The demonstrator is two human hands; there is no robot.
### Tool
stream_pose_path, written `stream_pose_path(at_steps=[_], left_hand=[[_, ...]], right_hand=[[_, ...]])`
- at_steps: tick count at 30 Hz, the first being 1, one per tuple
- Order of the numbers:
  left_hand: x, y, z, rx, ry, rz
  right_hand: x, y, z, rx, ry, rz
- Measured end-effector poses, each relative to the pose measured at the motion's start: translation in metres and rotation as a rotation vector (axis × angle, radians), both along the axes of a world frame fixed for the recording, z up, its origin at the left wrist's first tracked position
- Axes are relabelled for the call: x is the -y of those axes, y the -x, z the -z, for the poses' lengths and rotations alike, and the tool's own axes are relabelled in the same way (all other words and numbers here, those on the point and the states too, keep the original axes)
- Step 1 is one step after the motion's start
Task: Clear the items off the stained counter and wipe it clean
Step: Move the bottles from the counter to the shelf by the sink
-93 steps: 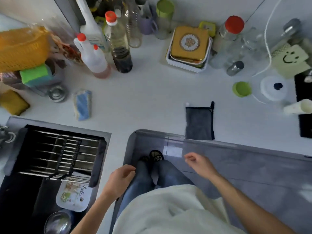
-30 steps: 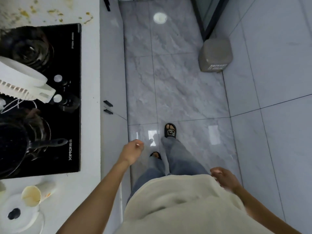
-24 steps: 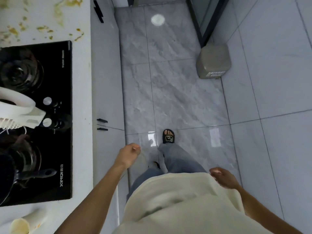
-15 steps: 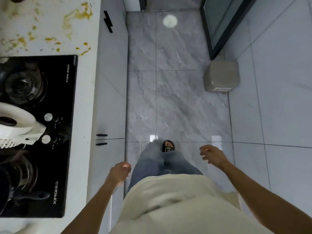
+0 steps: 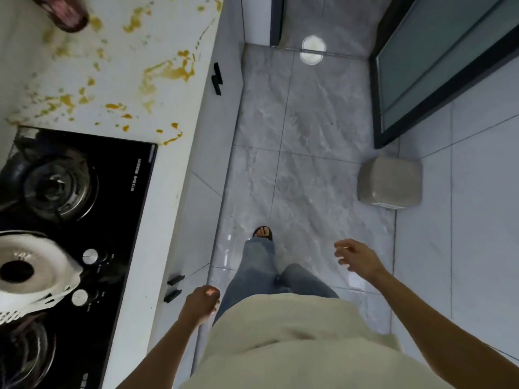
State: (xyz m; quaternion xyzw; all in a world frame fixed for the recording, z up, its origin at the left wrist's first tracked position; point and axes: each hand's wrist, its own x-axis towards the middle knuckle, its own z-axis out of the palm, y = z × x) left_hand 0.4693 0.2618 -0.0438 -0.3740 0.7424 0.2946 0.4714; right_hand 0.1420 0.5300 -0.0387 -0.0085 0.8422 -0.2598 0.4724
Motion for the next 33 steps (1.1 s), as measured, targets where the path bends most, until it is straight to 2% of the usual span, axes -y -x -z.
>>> stream_pose_path(at_steps=[7, 12, 16, 20, 27, 33], left_hand=[[0.076, 0.143, -0.008, -0.217, -0.01, -0.452], [0.116, 0.226, -0.003, -0.316, -0.04, -0.503], [0.136, 0.265, 0.008, -0.298, -0.044, -0.59], [0.142, 0.28, 0.01, -0.256, -0.016, -0.712], [0.136, 0.276, 0.004, -0.099, -0.002, -0.856], [0.133, 0.279, 0.003, -0.012, -0.025, -1.058]], right_hand=[[-0.001, 0.043, 0.0, 0.075, -0.099, 0.123], [0.004, 0.087, 0.0, 0.126, -0.187, 0.128], [0.027, 0.147, 0.005, 0.182, -0.231, 0.076], [0.074, 0.219, 0.005, 0.141, -0.201, 0.009], [0.211, 0.333, -0.005, 0.045, -0.052, -0.268], [0.338, 0.385, -0.013, 0.058, 0.048, -0.445]])
